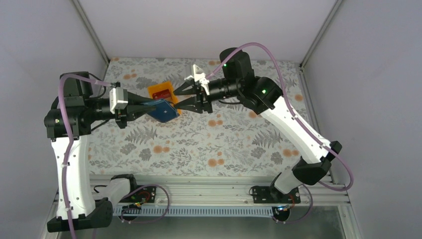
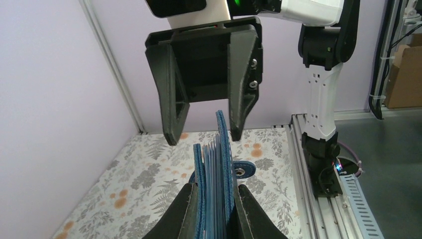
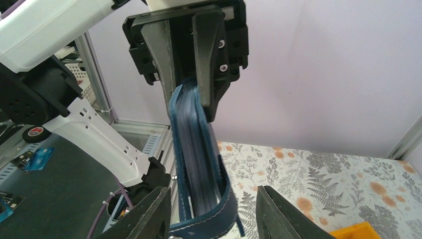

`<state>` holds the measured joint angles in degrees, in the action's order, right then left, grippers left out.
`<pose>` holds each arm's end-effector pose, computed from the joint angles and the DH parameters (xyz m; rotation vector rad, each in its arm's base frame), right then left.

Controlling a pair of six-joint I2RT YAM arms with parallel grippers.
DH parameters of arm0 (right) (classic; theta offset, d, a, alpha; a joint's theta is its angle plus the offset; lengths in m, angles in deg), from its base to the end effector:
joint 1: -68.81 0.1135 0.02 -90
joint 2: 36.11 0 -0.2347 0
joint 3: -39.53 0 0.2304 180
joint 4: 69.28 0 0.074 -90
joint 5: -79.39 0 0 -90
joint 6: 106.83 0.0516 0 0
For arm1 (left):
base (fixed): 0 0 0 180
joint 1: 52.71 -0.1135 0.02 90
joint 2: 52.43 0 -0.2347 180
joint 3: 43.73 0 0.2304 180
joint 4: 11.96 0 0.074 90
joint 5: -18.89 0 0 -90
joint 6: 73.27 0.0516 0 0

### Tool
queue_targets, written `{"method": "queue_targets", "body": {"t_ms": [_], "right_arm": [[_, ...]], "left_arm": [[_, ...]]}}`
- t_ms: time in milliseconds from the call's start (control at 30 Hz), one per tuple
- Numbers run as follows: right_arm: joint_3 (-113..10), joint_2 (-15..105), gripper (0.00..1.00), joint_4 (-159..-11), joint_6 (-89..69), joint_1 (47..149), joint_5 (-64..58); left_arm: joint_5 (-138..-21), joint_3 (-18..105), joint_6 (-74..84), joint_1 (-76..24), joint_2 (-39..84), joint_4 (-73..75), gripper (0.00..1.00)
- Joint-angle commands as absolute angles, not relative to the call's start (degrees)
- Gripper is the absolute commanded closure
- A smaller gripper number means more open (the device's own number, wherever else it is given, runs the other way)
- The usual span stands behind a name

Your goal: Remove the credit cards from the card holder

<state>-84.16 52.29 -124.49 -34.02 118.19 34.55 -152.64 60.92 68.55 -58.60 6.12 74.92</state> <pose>0.1710 0.2555 0.4436 -1.5003 1.2795 1.1243 0.1237 -0.0385 0.4264 1.2220 1.2429 -0.8658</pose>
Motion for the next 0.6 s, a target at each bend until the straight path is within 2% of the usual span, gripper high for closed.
{"method": "queue_targets", "body": {"t_ms": [0,333,567], "right_arm": [[-89.5,54.6,0.55,-127.0,-36.4,115.3,37.7],[-92.3,60.1,0.51,-125.6,-35.6,114.2,40.8],[-91.9,61.1,0.49,-126.4,-35.2,114.4,43.0]], "left_arm": [[-157.1,60.5,68.3,-58.5,6.8,72.2,0.98],[-155.3,61.2,63.5,-58.5,7.1,68.2,0.98],[-154.3,61.3,66.4,-58.5,8.4,70.5,0.98]]}}
